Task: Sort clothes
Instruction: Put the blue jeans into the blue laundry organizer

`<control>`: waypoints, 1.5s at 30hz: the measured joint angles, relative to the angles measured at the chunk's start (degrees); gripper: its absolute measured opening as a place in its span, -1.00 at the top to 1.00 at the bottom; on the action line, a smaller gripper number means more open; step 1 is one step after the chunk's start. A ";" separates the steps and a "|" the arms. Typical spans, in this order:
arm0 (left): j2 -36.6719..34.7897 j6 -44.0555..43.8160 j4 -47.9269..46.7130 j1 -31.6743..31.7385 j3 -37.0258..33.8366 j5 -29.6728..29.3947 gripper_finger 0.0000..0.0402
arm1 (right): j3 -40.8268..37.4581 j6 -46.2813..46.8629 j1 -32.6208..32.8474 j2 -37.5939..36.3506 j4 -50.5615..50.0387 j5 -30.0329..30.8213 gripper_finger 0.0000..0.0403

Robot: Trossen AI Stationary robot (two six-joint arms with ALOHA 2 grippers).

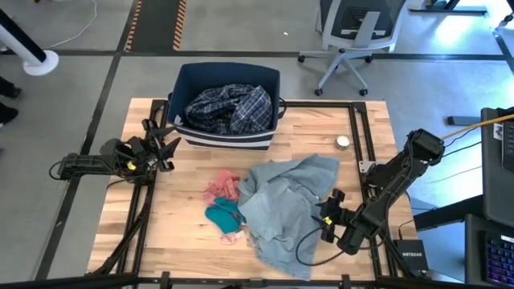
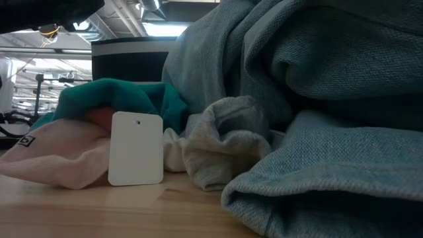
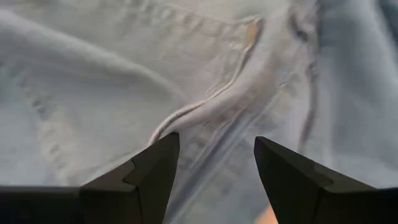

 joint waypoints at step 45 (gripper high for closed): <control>0.04 -0.22 1.50 0.00 0.00 0.00 0.10 | 0.09 -19.00 -8.98 6.89 8.37 -4.98 -0.15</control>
